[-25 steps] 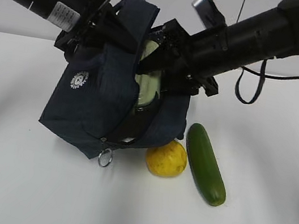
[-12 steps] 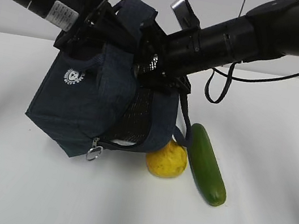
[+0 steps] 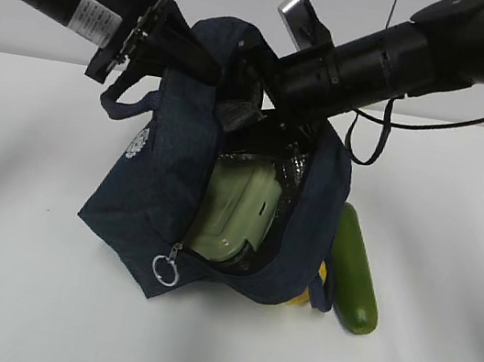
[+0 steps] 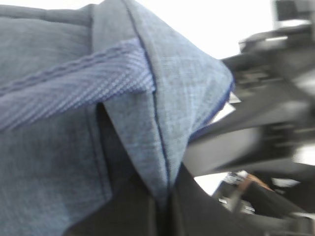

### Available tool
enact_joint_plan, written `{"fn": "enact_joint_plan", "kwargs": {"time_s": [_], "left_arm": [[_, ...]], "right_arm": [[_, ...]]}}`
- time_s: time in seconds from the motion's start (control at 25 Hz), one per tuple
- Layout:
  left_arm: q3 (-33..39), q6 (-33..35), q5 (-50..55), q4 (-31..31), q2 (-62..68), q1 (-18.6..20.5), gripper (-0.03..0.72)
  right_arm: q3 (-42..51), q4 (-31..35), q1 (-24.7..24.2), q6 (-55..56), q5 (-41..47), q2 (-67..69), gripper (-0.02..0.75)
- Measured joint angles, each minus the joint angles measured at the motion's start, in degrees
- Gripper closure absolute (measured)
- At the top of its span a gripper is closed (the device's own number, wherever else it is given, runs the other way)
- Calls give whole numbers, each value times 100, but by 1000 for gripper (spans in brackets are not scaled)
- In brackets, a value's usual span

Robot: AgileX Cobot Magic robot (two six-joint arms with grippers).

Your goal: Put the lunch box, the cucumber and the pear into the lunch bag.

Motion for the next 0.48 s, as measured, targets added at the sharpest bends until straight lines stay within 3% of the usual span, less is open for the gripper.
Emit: {"fn": "enact_joint_plan", "kwargs": {"time_s": [0.24,0.48], "left_arm": [[0,0,-199,587,45,92,689],[0,-41,-462,1306,62,263,689]], "right_arm": [[-548,-975,-254,336,636,0,110],[-738,-2632,-363,1173,793,-384,131]]}}
